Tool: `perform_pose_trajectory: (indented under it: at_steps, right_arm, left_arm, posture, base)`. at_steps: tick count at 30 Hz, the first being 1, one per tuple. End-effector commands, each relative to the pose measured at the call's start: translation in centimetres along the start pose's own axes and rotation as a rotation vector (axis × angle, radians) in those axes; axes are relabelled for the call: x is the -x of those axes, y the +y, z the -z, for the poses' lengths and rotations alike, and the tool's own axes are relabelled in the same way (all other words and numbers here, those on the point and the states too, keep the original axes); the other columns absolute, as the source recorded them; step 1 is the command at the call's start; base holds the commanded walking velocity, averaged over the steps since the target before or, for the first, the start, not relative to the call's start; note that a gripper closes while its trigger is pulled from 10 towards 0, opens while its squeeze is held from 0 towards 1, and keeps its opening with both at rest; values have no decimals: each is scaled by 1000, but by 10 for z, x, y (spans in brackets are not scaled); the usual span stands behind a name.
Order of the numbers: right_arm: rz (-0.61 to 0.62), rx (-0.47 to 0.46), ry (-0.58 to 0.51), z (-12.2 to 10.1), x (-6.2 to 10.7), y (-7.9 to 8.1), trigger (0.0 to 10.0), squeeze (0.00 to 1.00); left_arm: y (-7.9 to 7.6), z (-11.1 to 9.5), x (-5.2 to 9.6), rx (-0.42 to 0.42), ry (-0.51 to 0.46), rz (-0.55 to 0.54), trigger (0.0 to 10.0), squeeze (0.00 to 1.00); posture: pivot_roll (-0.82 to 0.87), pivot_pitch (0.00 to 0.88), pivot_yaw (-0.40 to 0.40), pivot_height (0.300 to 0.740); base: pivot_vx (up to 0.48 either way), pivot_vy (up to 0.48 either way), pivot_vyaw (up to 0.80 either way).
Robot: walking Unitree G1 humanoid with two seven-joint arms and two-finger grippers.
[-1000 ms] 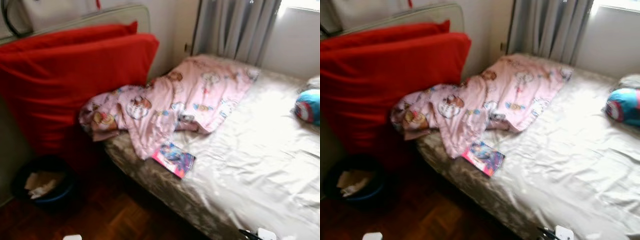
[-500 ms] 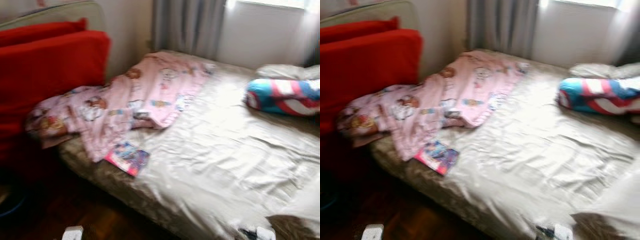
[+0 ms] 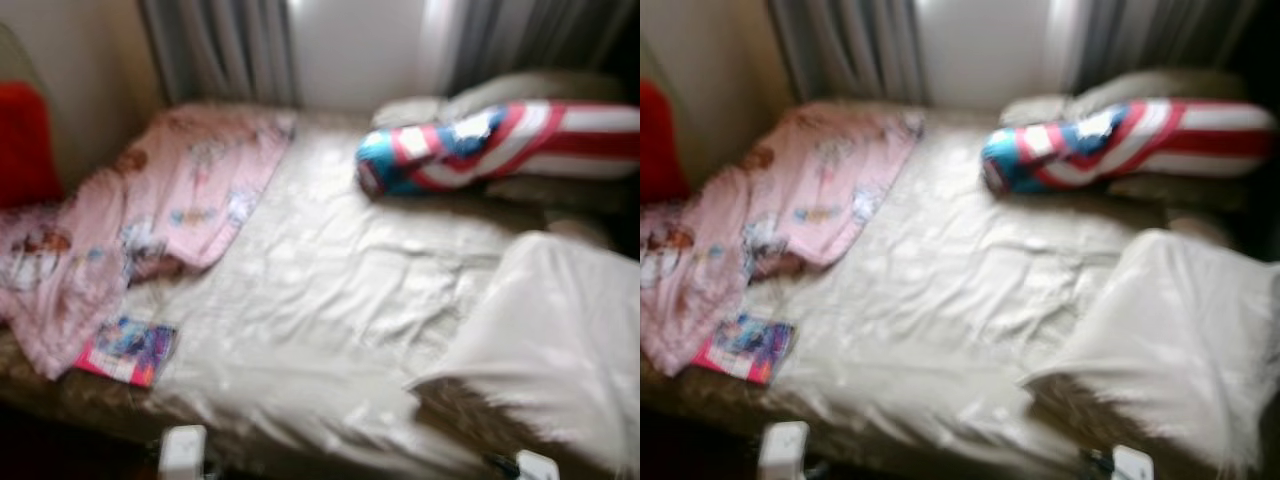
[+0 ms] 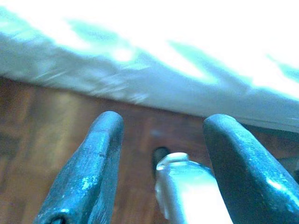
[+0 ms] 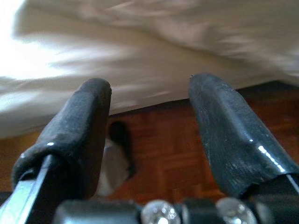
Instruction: Clean up the room
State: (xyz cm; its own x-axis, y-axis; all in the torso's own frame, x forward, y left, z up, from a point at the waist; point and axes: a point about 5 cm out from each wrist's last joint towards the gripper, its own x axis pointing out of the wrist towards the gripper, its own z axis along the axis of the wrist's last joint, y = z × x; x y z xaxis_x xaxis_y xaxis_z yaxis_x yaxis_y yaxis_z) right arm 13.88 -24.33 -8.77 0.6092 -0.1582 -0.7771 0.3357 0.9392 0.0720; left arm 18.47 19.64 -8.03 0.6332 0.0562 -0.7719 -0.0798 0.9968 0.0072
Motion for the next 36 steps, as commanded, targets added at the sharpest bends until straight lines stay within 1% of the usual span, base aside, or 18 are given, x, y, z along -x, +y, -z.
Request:
perform_pose_trajectory:
  at_steps: [1, 5, 6, 7, 8, 12, 14, 20, 26, 34, 36]
  right_arm:
    - [-9, -5, 20, 6, 1, 5, 10000, 0]
    - [-11, -4, 21, 6, 1, 5, 10000, 0]
    - [-12, -3, 21, 6, 1, 5, 10000, 0]
    - [-12, -3, 21, 6, 1, 5, 10000, 0]
    - [-12, -4, 19, 6, 1, 5, 10000, 0]
    - [-14, -3, 13, 5, 1, 5, 10000, 0]
    - [-15, -3, 12, 5, 1, 6, 10000, 0]
    - [-17, -3, 9, 5, 0, 6, 10000, 0]
    - [-18, 0, 8, 5, 0, 5, 10000, 0]
    - [-20, 6, 11, 6, 1, 5, 10000, 0]
    - [-21, 8, 11, 6, 1, 6, 10000, 0]
  left_arm:
    - [14, 7, 2, -24, 41, -45, 10000, 0]
    - [15, 3, 2, -25, 38, -49, 10000, 0]
    - [19, 3, 2, -25, 37, -53, 10000, 0]
    - [19, 3, 2, -25, 37, -53, 10000, 0]
    - [26, 3, 3, -24, 36, -60, 10000, 0]
    - [41, 10, 8, -23, 38, -71, 10000, 0]
    - [43, 11, 9, -23, 39, -73, 10000, 0]
    - [48, 24, 15, -14, 58, -75, 10000, 0]
    - [47, 27, 16, -15, 60, -73, 10000, 0]
    - [36, 35, 16, -7, 61, -57, 10000, 0]
    - [36, 36, 17, -7, 64, -56, 10000, 0]
  posture:
    - [27, 10, -8, 740]
    - [27, 11, -8, 740]
    - [27, 11, -8, 740]
    - [27, 11, -8, 740]
    - [27, 11, -7, 740]
    - [27, 10, -7, 740]
    - [27, 10, -7, 740]
    - [28, 11, -9, 740]
    - [29, 10, -11, 740]
    - [29, 6, -12, 740]
    - [30, 4, -13, 740]
  base:
    - [0, -259, -700]
    - [0, -258, -700]
    - [0, -259, -694]
    - [0, -259, -694]
    - [0, -364, -556]
    - [0, -308, 0]
    - [0, -255, 0]
    - [0, 0, 0]
    - [0, 0, 0]
    - [0, 0, 0]
    - [0, 0, 0]
